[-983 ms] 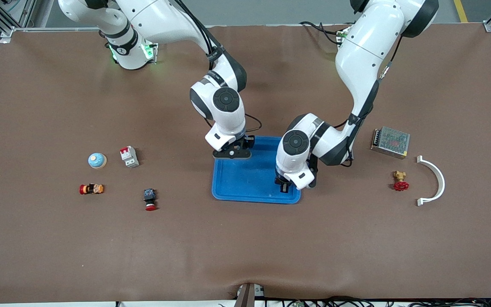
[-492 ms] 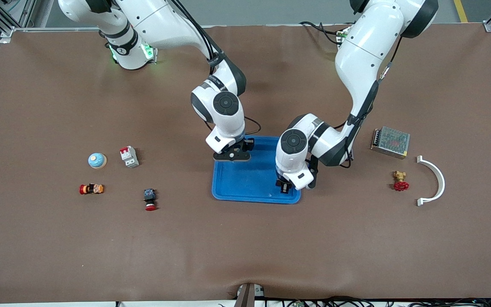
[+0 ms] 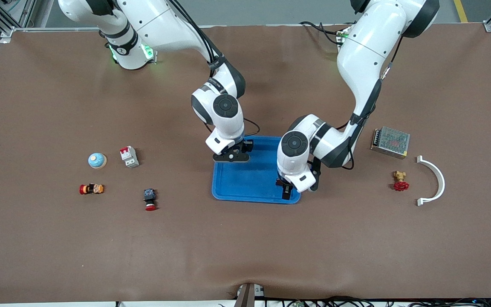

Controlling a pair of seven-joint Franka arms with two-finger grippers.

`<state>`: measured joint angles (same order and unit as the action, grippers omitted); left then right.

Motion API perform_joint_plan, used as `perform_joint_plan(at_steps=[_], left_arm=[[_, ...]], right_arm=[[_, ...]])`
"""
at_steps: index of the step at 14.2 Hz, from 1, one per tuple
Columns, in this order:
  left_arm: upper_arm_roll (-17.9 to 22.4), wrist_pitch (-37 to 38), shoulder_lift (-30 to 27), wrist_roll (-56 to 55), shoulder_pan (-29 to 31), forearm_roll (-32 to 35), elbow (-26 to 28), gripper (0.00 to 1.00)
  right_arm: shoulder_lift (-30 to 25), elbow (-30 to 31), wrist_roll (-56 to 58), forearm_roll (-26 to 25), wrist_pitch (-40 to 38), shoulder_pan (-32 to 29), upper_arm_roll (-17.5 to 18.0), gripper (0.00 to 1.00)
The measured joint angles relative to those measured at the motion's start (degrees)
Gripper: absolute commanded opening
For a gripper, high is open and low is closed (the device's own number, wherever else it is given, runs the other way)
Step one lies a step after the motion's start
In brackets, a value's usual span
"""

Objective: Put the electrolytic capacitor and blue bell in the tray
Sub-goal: 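Lower both items into the tray and open both grippers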

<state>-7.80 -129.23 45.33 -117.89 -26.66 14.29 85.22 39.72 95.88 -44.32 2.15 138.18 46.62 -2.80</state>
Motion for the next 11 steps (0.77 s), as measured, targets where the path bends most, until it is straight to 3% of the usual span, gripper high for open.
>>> perform_joint_plan(at_steps=[5, 6, 7, 8, 9, 11], left_arm=[[0.0, 5.5, -2.5, 9.5, 2.4, 0.0, -0.9, 1.00], [0.0, 5.9, -3.0, 12.0, 2.8, 0.0, -0.9, 1.00], [0.0, 6.3, -3.4, 14.9, 3.4, 0.0, -0.9, 1.00], [0.0, 6.8, -3.7, 18.4, 4.0, 0.0, -0.9, 1.00], [0.0, 7.4, -4.0, 21.9, 4.6, 0.0, -0.9, 1.00], [0.0, 8.3, -4.6, 28.6, 5.8, 0.0, -0.9, 1.00]], right_arm=[[0.4, 0.1, 0.0, 0.0, 0.8, 0.1, 0.0, 0.45], [0.5, 0.1, 0.0, 0.0, 0.9, 0.1, 0.0, 0.49], [0.6, 0.1, 0.0, 0.0, 0.9, 0.1, 0.0, 0.56], [0.7, 0.1, 0.0, 0.0, 1.0, 0.1, 0.0, 0.75], [0.8, 0.1, 0.0, 0.0, 1.2, 0.1, 0.0, 1.00], [0.8, 0.0, 0.0, 0.0, 1.7, 0.1, 0.0, 1.00]])
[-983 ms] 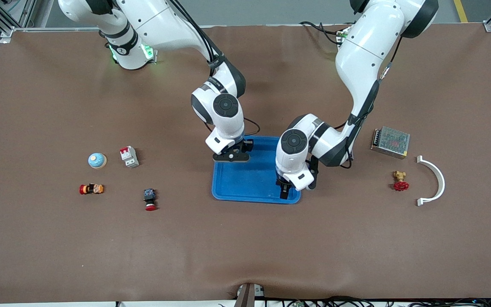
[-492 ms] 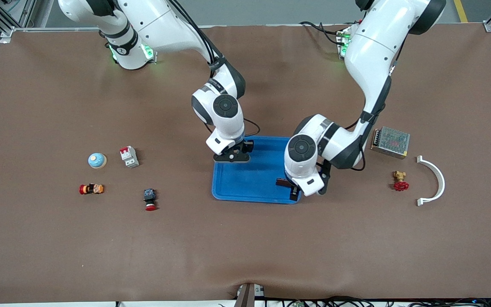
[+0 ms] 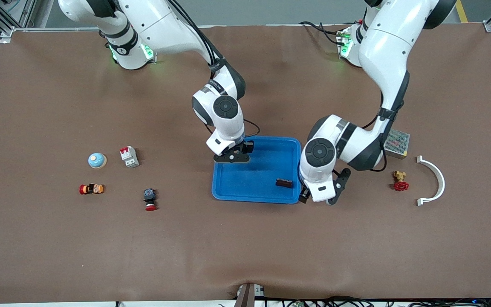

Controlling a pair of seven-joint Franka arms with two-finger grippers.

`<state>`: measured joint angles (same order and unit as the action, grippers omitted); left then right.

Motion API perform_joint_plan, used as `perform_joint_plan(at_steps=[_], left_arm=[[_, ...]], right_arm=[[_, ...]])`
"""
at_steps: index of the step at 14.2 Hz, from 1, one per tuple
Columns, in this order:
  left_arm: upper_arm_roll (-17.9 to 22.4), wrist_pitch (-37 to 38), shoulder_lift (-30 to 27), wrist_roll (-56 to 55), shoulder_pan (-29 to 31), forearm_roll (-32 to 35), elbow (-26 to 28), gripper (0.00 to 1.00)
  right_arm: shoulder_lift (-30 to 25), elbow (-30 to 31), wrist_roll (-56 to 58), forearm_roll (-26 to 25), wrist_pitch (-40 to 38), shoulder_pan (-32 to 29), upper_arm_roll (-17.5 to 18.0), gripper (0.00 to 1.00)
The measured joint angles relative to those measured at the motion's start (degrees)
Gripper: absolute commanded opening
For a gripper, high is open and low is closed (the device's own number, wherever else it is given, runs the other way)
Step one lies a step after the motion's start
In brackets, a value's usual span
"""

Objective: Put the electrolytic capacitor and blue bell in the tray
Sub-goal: 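Lower both items into the tray and open both grippers, then move the left gripper to the second capacitor while the right gripper nears the bell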

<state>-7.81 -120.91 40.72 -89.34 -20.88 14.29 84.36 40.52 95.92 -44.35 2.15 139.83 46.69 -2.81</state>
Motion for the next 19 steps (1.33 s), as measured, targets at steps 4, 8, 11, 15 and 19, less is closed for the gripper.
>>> perform_joint_plan(at_steps=[4, 8, 11, 15, 19], left_arm=[[0.0, 0.5, -0.5, 12.9, 3.0, 0.0, 0.0, 1.00], [0.1, 0.5, -0.5, 22.0, 5.3, 0.7, 0.2, 1.00], [-0.1, -0.4, -0.6, 30.0, 7.6, 1.5, 0.2, 1.00], [-0.4, -2.0, -0.6, 41.5, 11.3, 1.5, 0.2, 1.00], [-0.5, -2.6, -0.6, 50.0, 12.0, 1.5, 0.2, 1.00]], right_arm=[[-0.3, -0.7, -1.2, 0.0, 0.1, 0.0, -0.1, 1.00], [-5.9, -3.5, -1.3, 0.0, -10.9, 0.0, -0.4, 1.00], [-12.9, -5.4, -0.6, 0.0, -22.0, -0.4, -0.9, 1.00], [-21.1, -7.2, 6.1, 0.0, -35.7, -4.3, -1.4, 1.00], [-26.1, -9.8, 19.2, 0.0, -47.3, -12.1, -1.6, 1.00]])
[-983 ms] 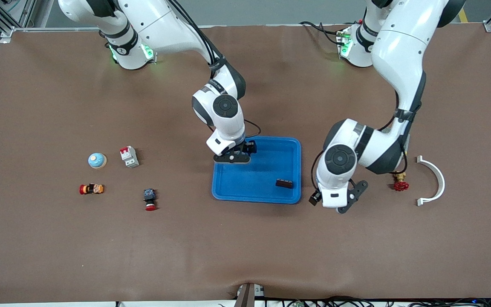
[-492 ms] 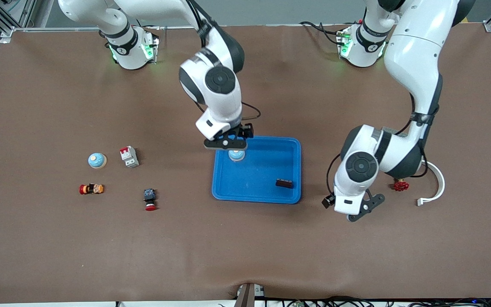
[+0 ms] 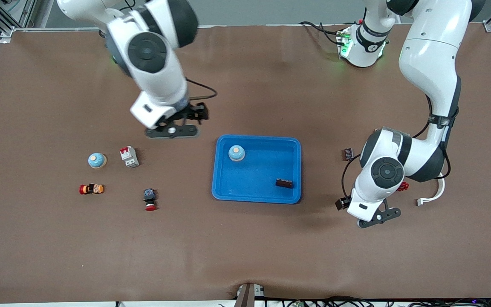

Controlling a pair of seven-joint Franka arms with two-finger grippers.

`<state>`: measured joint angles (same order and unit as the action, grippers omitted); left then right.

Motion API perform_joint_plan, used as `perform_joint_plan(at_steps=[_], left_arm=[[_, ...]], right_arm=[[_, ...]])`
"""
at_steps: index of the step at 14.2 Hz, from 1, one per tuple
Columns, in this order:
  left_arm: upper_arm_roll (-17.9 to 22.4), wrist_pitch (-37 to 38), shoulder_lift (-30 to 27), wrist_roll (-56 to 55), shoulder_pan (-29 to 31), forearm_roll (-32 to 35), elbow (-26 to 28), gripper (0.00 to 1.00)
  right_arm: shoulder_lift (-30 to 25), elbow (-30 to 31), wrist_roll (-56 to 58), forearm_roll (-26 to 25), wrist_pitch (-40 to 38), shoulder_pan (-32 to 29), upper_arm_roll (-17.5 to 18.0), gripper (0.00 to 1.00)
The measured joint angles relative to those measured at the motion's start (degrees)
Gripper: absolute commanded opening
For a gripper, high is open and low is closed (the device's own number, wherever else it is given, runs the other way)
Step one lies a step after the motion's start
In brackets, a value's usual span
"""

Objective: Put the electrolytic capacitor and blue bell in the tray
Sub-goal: 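Move the left gripper to the second capacitor while the right gripper nears the bell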

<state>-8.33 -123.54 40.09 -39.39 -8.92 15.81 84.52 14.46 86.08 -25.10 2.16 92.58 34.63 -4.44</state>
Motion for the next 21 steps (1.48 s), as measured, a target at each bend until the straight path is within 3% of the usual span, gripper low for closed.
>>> perform_joint_plan(at_steps=[7, 12, 15, 21], left_arm=[[0.0, -3.0, 0.0, 10.4, 1.6, 0.0, 0.8, 1.00], [-1.0, -12.0, -0.6, 12.3, 4.6, 0.0, 7.5, 1.00], [-3.7, -13.7, -4.6, 13.1, 8.1, 0.0, 13.6, 1.00], [-13.8, -15.9, -14.9, 13.2, 17.0, 0.0, 28.8, 1.00]], right_arm=[[-6.5, 0.6, 28.9, -0.2, -7.3, -17.7, -0.4, 1.00], [-6.4, 3.1, 44.8, -1.4, -6.2, -28.4, -0.4, 1.00], [-6.3, 6.0, 50.6, -2.5, -2.0, -32.5, -0.4, 1.00], [-5.8, 18.2, 56.6, -2.6, 13.9, -40.1, -0.4, 1.00]])
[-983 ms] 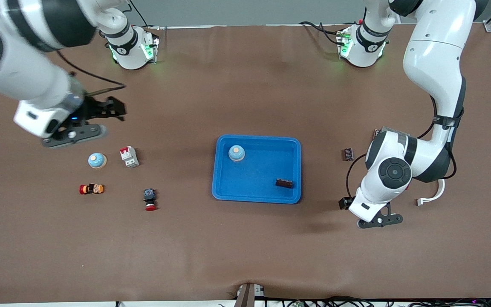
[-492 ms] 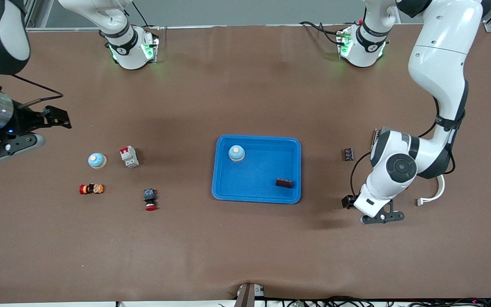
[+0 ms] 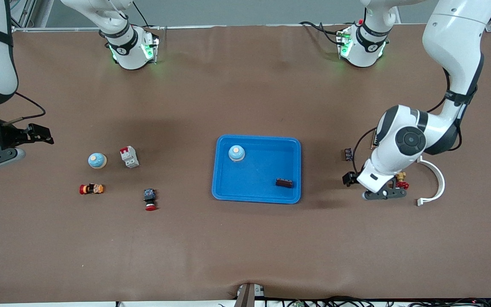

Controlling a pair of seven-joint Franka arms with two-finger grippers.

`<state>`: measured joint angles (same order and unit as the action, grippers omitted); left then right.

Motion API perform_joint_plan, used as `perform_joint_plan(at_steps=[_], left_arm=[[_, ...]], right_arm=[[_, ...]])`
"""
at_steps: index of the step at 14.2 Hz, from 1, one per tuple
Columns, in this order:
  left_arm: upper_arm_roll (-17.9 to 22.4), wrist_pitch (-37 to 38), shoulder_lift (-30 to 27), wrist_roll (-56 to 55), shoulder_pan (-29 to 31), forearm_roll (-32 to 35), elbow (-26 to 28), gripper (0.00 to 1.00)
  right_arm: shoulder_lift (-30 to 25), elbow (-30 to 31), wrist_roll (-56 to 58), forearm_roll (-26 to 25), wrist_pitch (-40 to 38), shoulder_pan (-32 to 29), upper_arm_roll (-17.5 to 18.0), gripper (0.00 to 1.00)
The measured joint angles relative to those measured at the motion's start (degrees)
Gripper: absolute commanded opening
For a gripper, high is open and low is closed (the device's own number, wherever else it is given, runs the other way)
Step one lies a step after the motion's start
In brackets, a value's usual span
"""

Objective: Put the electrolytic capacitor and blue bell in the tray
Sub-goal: 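Move the left gripper to the second capacitor while the right gripper nears the bell, then grip the capacitor with the left gripper while the right gripper grips the bell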

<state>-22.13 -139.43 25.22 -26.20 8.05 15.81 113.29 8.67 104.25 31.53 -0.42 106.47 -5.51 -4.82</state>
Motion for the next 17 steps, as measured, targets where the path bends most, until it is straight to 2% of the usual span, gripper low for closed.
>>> perform_joint_plan(at_steps=[3, 6, 10, 14, 17], left_arm=[[-2.0, -5.5, -4.1, 0.0, 1.7, 0.0, 9.0, 1.00], [-2.1, -10.5, -6.3, 0.0, 1.7, 0.0, 15.0, 1.00], [-2.1, -13.1, -7.2, 0.0, 1.8, 0.0, 18.5, 1.00], [-2.1, -14.0, -8.5, 0.0, 2.0, 0.0, 20.6, 1.00], [-2.1, -19.9, -8.8, 0.0, 3.6, 0.0, 24.2, 1.00]], right_arm=[[0.1, 3.7, 0.0, 0.0, 5.0, -0.5, 0.0, 1.00], [0.2, 8.0, 0.0, 0.0, 10.8, -0.9, 0.0, 1.00], [1.4, 13.8, 0.0, 0.0, 16.7, -1.4, 0.1, 1.00], [4.1, 14.1, 0.0, 0.0, 18.3, -1.4, 0.5, 1.00], [6.1, 14.1, 0.0, 0.0, 19.5, -1.4, 0.7, 1.00]])
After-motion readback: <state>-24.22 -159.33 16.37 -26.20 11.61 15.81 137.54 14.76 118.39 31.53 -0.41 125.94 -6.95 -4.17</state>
